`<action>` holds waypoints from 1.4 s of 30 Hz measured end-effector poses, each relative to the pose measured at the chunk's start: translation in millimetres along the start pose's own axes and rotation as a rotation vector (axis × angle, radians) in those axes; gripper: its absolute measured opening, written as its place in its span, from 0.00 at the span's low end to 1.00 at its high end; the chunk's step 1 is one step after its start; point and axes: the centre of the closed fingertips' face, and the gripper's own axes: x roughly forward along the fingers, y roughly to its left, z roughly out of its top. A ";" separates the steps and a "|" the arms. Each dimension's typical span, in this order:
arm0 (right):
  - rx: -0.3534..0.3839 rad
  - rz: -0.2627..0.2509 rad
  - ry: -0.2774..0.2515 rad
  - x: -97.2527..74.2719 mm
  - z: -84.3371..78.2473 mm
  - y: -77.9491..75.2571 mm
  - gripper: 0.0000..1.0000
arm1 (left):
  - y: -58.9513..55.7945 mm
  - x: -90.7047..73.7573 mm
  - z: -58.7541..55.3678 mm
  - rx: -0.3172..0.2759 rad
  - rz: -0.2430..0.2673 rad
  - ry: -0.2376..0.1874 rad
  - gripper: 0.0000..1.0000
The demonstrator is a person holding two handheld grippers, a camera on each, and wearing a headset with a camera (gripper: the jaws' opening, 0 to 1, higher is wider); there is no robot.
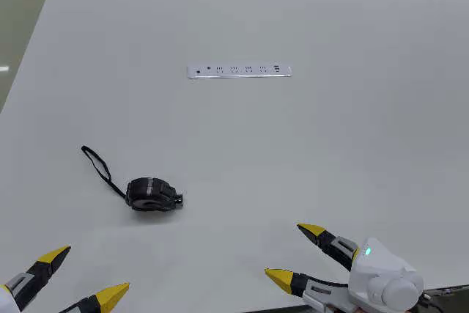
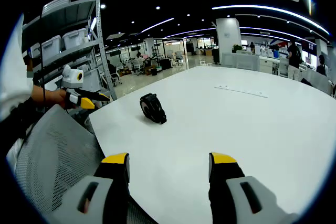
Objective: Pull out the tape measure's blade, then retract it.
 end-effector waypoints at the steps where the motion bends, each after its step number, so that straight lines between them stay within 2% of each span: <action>1: 0.000 0.000 0.000 -0.1 -0.2 0.0 0.61 | 0.0 0.0 -0.7 0.001 0.001 0.003 0.77; 23: 0.002 0.001 0.002 0.7 -1.1 -1.1 0.61 | -4.5 0.2 1.5 0.003 0.005 0.008 0.76; 34: 0.001 0.005 0.007 1.5 -0.9 -0.4 0.61 | -3.1 1.3 1.0 0.000 0.006 0.008 0.76; 42: -0.002 0.013 0.016 3.2 -1.1 -0.3 0.61 | 2.1 3.0 -2.9 -0.001 0.003 0.010 0.76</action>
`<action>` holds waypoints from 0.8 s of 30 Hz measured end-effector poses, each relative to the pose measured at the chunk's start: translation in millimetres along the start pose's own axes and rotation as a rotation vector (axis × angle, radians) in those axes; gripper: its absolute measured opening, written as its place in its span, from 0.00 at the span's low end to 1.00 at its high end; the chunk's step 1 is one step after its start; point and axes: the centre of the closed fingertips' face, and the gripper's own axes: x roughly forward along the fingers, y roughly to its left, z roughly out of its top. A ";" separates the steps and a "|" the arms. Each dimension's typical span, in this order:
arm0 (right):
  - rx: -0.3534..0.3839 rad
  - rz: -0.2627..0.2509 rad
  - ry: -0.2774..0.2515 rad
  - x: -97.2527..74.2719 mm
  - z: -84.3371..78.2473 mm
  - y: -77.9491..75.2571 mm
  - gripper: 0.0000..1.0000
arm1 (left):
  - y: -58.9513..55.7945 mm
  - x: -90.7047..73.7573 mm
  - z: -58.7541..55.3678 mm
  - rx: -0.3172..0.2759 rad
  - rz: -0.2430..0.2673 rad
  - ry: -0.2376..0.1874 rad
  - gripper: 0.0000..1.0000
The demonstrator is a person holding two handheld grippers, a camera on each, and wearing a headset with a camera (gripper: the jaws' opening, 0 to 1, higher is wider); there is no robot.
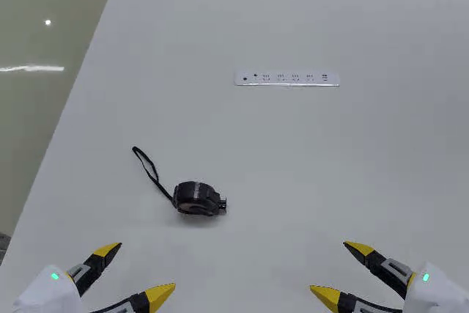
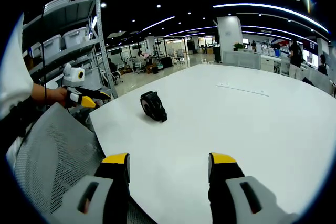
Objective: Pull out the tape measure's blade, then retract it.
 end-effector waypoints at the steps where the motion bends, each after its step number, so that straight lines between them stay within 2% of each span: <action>1: -0.002 0.002 -0.001 0.3 0.5 0.0 0.61 | 0.6 -0.1 0.1 0.011 0.002 0.002 0.76; 24: -0.018 0.074 -0.006 17.7 12.2 7.3 0.60 | 5.3 7.4 1.6 0.040 -0.022 0.017 0.77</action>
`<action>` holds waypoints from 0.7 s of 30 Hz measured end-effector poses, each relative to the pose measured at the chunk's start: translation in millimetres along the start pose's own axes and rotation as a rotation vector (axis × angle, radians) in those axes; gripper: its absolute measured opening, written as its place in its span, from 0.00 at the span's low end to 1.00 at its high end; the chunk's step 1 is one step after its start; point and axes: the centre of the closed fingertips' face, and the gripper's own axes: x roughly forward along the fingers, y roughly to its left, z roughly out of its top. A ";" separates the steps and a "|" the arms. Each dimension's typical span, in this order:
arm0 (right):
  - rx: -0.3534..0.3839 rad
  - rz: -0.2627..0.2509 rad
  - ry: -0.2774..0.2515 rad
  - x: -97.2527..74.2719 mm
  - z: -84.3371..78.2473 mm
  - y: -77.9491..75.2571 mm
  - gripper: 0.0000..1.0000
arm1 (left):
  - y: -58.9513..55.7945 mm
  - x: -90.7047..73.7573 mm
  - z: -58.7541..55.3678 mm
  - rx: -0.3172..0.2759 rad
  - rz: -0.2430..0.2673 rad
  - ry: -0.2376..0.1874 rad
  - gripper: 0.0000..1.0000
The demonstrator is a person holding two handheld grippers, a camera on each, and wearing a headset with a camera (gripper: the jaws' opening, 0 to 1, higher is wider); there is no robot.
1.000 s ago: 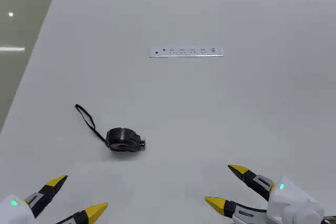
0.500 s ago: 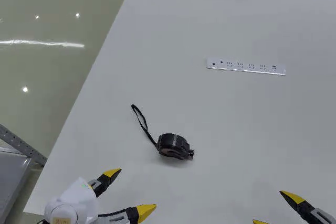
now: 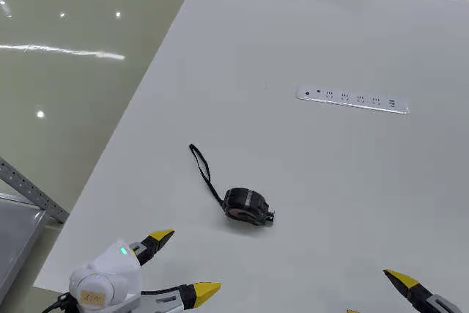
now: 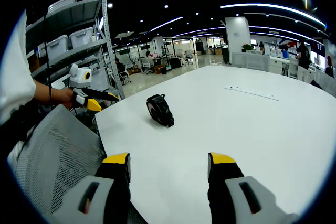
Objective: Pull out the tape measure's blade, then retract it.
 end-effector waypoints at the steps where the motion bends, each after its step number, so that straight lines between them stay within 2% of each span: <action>1: 0.001 0.004 -0.002 0.6 0.5 0.5 0.60 | 0.2 0.4 0.1 0.000 -0.001 0.002 0.77; 21: -0.014 0.064 -0.002 25.3 4.1 -0.1 0.59 | 9.5 19.7 6.5 0.023 -0.041 0.024 0.77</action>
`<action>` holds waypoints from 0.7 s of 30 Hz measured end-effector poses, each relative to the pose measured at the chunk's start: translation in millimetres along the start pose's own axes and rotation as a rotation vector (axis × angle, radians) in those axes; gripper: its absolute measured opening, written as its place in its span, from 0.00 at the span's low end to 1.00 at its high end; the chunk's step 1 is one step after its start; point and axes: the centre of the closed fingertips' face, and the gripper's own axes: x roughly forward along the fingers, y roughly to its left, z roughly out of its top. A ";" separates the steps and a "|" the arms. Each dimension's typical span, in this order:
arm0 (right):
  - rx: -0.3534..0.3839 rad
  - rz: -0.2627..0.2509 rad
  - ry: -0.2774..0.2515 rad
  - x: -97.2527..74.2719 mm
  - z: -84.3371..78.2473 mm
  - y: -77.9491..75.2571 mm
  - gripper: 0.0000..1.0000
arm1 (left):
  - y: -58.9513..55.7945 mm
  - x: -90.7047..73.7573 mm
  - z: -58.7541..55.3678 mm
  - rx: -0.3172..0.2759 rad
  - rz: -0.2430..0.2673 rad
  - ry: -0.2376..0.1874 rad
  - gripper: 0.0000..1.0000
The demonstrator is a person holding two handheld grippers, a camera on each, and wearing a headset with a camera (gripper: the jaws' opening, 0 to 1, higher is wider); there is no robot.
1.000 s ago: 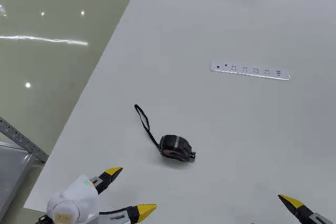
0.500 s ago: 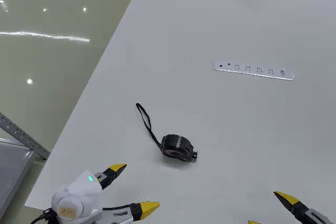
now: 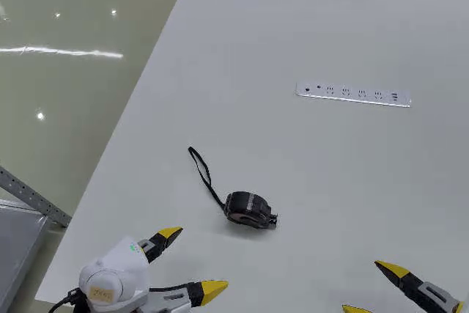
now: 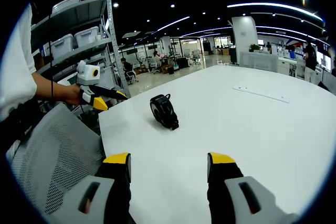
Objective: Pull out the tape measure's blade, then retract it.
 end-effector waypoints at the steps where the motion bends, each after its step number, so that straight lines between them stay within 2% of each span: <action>1: 0.002 0.005 -0.001 1.3 -0.5 -0.6 0.59 | 0.0 1.2 0.4 0.004 -0.003 0.003 0.77; 11: -0.010 0.047 -0.012 13.5 3.0 -0.2 0.58 | -0.4 11.2 3.2 0.054 -0.042 0.035 0.76; 18: -0.023 0.088 -0.021 22.9 6.7 2.7 0.58 | 0.5 17.2 7.0 0.080 -0.074 0.035 0.76; 21: -0.034 0.102 -0.014 27.5 7.3 0.4 0.58 | 1.2 21.0 7.6 0.106 -0.082 0.048 0.76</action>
